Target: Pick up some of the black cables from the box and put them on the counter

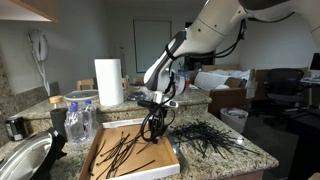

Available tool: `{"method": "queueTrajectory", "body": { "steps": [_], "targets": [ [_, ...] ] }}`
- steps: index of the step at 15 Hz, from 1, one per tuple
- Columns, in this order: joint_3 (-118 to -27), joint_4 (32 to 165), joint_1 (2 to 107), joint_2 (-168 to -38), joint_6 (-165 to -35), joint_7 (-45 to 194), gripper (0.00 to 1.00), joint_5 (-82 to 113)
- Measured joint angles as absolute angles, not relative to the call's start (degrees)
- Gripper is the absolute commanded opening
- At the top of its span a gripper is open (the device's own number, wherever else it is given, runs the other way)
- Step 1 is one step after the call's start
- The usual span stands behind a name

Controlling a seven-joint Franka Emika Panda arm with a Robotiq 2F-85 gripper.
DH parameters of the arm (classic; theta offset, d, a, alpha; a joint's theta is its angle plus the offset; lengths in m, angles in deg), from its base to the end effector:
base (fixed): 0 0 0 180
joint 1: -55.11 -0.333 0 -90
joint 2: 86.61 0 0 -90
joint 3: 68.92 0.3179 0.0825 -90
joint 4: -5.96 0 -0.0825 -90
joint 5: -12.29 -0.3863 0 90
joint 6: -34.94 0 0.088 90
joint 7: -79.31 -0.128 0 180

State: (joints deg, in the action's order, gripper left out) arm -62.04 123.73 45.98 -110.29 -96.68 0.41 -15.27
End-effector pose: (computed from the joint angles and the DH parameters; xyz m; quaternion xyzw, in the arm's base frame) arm 0.5499 0.1762 0.2043 -0.7297 0.6519 0.1959 0.0642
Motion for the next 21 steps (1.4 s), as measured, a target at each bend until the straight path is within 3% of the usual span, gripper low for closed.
{"method": "queueTrajectory", "body": {
  "steps": [13,21],
  "targets": [
    [-62.21,125.40,44.90,-106.63,-97.06,-0.82,0.01,-14.89],
    [-65.84,145.37,47.30,-88.44,-104.93,-9.90,0.01,-15.76]
  ]
}}
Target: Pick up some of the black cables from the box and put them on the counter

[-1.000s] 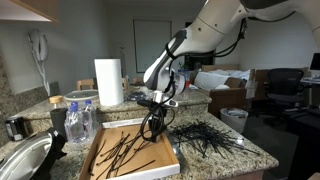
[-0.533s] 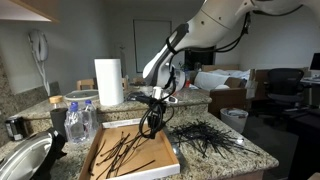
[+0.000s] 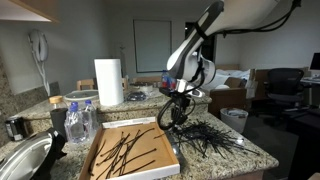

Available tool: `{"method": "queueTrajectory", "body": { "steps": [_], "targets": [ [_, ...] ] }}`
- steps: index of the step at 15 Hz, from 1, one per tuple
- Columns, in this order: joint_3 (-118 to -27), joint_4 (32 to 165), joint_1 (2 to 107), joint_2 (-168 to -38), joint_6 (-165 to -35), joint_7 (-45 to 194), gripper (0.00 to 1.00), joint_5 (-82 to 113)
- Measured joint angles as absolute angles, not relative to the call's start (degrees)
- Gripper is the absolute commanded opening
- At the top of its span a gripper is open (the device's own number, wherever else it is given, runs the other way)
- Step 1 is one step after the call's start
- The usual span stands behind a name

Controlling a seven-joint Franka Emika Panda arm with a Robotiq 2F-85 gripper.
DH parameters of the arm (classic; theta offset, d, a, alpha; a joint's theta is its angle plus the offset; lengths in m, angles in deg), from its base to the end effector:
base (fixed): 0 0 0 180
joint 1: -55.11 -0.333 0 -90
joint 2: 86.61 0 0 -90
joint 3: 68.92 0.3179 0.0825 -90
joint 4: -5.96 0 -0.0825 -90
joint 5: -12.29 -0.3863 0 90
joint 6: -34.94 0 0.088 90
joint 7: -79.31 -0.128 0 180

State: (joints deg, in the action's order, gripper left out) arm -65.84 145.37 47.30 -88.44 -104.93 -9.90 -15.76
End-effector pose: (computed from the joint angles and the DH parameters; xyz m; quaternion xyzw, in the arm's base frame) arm 0.4750 0.0988 0.2696 -0.6339 0.7576 0.1262 0.0904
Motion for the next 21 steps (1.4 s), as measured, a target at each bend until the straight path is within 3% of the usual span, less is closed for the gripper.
{"method": "queueTrajectory", "body": {
  "steps": [6,11,12,15,21],
  "targets": [
    [-71.92,160.17,54.93,-80.78,-114.12,-5.43,0.01,-26.77],
    [-75.18,161.02,58.75,-78.38,-121.52,-3.26,0.01,-33.54],
    [-75.46,160.49,58.79,-78.39,-122.40,-3.24,0.31,-34.11],
    [-75.63,158.60,58.36,-79.21,-122.98,-3.24,0.43,-34.84],
    [-74.12,156.28,54.34,-81.86,-123.12,-1.23,0.82,-36.10]
  ]
}}
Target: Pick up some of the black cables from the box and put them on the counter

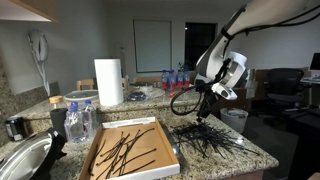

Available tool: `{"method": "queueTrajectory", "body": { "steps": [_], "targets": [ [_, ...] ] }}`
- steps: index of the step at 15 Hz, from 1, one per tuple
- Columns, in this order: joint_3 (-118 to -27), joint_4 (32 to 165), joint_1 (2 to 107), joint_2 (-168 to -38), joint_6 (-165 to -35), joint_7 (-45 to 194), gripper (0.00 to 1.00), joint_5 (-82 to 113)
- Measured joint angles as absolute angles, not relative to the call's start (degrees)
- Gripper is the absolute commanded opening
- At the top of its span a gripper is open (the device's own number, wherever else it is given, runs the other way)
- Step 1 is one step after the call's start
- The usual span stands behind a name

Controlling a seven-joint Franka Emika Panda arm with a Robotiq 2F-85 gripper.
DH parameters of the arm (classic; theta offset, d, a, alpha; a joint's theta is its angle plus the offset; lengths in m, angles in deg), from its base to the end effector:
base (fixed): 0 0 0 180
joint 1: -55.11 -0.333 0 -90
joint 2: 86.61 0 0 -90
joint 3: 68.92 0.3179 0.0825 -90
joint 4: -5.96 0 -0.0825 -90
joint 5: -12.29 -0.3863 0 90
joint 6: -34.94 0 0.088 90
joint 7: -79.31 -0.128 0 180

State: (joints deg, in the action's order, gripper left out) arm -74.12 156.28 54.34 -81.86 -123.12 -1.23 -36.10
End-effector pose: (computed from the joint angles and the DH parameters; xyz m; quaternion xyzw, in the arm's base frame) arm 0.4433 -0.0591 0.2720 -0.4240 0.8786 0.0445 0.2153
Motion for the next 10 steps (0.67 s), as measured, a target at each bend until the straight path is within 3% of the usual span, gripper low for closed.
{"method": "queueTrajectory", "body": {
  "steps": [3,10],
  "targets": [
    [-71.24,155.85,51.70,-81.71,-123.40,0.48,1.00,-35.38],
    [-60.69,148.98,48.55,-84.08,-123.17,-7.58,1.00,-11.44]
  ]
}}
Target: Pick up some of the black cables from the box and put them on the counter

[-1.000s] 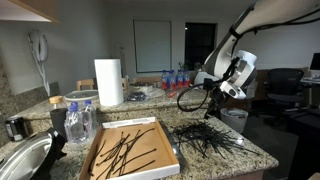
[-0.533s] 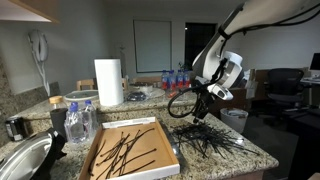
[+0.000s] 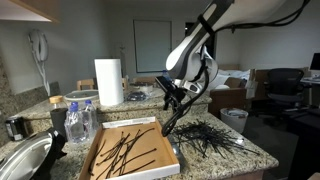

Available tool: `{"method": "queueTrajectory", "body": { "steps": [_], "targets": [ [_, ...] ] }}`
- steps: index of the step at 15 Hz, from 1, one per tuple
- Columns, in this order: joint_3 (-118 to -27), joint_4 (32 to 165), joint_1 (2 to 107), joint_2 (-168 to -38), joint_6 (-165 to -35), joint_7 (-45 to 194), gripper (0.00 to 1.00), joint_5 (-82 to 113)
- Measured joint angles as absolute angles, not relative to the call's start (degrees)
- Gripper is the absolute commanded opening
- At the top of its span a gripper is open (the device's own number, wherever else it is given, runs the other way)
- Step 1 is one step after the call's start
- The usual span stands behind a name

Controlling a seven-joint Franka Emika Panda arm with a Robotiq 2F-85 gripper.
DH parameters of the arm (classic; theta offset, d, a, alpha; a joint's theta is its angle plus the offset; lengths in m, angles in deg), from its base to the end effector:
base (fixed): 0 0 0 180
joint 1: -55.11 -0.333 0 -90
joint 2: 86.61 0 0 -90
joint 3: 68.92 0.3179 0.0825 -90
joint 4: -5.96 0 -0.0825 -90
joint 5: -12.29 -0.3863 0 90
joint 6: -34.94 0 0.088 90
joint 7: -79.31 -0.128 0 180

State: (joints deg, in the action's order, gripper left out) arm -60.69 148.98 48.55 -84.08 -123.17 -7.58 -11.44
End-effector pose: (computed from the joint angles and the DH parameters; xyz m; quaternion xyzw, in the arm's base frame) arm 0.4852 0.1138 0.3114 -0.6784 0.7120 -0.0159 0.1808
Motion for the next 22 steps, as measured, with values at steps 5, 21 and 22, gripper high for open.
{"method": "queueTrajectory", "body": {
  "steps": [5,21,22],
  "targets": [
    [-59.51,136.50,46.72,-91.24,-118.78,-6.90,1.00,3.17],
    [-60.37,85.85,35.01,-130.78,-73.04,12.02,1.00,7.02],
    [-60.85,84.23,34.19,-131.75,-71.57,12.03,1.00,7.95]
  ]
}}
